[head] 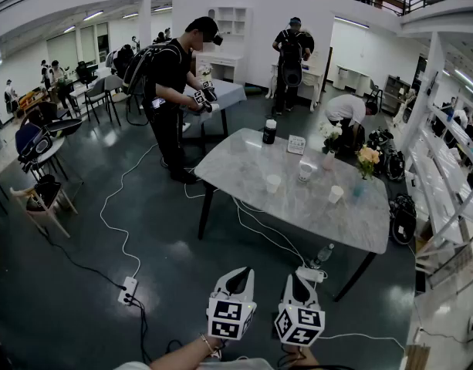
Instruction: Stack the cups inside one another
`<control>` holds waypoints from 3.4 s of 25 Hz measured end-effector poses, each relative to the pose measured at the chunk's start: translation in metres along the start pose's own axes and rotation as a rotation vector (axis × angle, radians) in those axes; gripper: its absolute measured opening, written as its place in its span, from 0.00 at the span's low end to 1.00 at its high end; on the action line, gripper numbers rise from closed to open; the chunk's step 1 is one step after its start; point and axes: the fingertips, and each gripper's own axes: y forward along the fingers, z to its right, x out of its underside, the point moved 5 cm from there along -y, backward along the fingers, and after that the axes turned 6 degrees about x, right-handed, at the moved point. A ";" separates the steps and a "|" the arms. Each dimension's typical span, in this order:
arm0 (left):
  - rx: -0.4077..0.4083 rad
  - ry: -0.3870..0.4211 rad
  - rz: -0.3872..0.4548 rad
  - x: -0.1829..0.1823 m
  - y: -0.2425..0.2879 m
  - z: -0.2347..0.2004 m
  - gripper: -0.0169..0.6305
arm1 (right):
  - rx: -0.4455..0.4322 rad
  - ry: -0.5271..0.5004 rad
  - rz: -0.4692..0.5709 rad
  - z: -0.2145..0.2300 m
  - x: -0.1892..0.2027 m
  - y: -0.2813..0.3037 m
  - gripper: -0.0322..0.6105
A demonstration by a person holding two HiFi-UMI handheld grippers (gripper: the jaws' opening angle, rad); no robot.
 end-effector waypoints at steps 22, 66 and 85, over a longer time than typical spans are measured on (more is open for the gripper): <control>0.029 -0.016 0.013 -0.004 0.011 -0.061 0.03 | 0.065 0.043 0.028 -0.029 -0.005 0.039 0.06; 0.084 -0.026 -0.063 -0.022 0.254 -0.021 0.03 | 0.166 0.075 -0.031 0.162 -0.048 0.188 0.06; 0.019 -0.015 -0.100 -0.022 0.341 -0.011 0.03 | 0.120 0.101 -0.059 0.235 -0.056 0.262 0.06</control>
